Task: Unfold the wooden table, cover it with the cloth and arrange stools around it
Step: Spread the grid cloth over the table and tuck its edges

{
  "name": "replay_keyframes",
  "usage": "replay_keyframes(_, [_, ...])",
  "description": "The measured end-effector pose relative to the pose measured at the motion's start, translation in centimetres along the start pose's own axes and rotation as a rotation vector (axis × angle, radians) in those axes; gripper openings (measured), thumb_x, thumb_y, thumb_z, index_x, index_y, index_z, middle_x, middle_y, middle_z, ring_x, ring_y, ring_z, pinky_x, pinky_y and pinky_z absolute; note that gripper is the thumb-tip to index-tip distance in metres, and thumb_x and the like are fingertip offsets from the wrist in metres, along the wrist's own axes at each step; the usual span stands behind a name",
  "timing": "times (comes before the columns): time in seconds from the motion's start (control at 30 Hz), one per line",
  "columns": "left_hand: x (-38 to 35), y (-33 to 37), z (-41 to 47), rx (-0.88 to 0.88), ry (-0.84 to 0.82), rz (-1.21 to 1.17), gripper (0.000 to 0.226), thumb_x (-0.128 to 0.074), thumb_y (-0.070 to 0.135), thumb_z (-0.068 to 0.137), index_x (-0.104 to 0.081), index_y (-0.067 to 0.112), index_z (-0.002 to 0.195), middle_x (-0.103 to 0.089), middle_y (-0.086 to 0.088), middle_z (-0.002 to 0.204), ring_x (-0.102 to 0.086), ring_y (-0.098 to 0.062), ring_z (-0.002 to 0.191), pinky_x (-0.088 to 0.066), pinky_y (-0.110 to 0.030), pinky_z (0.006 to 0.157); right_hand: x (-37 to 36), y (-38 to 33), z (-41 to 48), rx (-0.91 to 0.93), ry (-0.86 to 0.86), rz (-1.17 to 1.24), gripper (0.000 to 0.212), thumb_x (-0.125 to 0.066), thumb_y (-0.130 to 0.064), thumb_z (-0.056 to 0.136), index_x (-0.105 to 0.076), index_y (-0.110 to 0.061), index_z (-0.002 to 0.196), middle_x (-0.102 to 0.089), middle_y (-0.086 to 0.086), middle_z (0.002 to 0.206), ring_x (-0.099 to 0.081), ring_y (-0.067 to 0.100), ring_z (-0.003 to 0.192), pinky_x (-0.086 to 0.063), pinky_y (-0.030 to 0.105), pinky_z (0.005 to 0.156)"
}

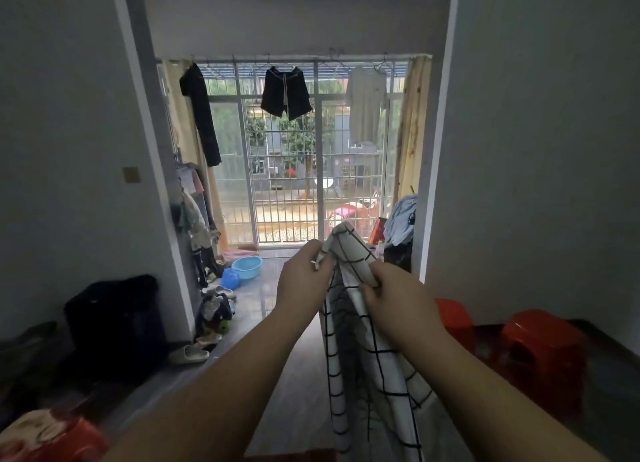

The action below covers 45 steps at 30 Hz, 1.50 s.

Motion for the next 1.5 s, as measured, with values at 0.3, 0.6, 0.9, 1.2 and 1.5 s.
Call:
replay_keyframes(0.3, [2.2,0.2,0.0,-0.058,-0.008,-0.060,0.013,-0.058,0.032,0.095,-0.059,0.030,0.082,-0.058,0.004,0.076,-0.055,-0.014,0.073,-0.049,-0.041,0.069,-0.6,-1.7,0.7,-0.100,-0.085,0.323,0.019,-0.057,-0.023,0.088,-0.063,-0.039,0.097,-0.064,-0.013,0.079,-0.057,0.000,0.071,-0.037,0.019,0.054])
replay_keyframes(0.6, [1.1,-0.5,-2.1,-0.136,-0.476,-0.115,0.014,-0.068,0.027,0.089,-0.069,0.035,0.101,-0.036,0.025,0.152,-0.036,0.006,0.135,-0.052,-0.026,0.093,-4.0,-2.4,0.6,-0.139,-0.155,0.620,0.050,-0.047,-0.001,0.089,-0.070,-0.039,0.112,-0.071,-0.005,0.107,-0.065,0.014,0.096,-0.054,0.028,0.074])
replay_keyframes(0.9, [2.7,-3.3,-2.2,-0.002,-0.574,-0.110,0.014,-0.053,0.014,0.098,-0.063,0.024,0.099,-0.064,0.024,0.115,-0.068,-0.011,0.100,-0.054,-0.045,0.095,-7.1,-3.3,-0.9,-0.106,-0.230,0.637,0.017,-0.062,-0.014,0.093,-0.073,-0.028,0.092,-0.075,-0.004,0.091,-0.068,0.015,0.092,-0.054,0.036,0.083])
replay_keyframes(1.2, [5.0,-6.1,-1.7,-0.083,-0.689,0.279,0.053,-0.068,0.018,0.092,-0.051,0.047,0.133,-0.060,0.014,0.116,-0.063,-0.005,0.096,-0.047,-0.012,0.080,-10.6,-6.7,-2.2,0.039,-0.413,0.507,0.049,-0.054,0.001,0.090,-0.072,-0.045,0.095,-0.074,-0.012,0.095,-0.067,0.012,0.096,-0.053,0.039,0.090])
replay_keyframes(1.5, [9.0,-7.7,-1.4,-0.229,-0.772,0.257,0.039,-0.073,0.019,0.088,-0.063,0.041,0.118,-0.040,0.019,0.152,-0.030,0.004,0.139,-0.025,-0.016,0.107,-13.0,-11.1,-2.3,0.121,-0.518,0.437,0.039,-0.055,-0.002,0.089,-0.073,-0.028,0.112,-0.073,-0.009,0.108,-0.064,0.012,0.105,-0.050,0.038,0.095])
Point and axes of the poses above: each hand's wrist, its own z-axis towards the middle knuckle, its own x-axis out of the back of the hand, y = z × x, the point moved 9 cm from there along z, towards the middle knuckle
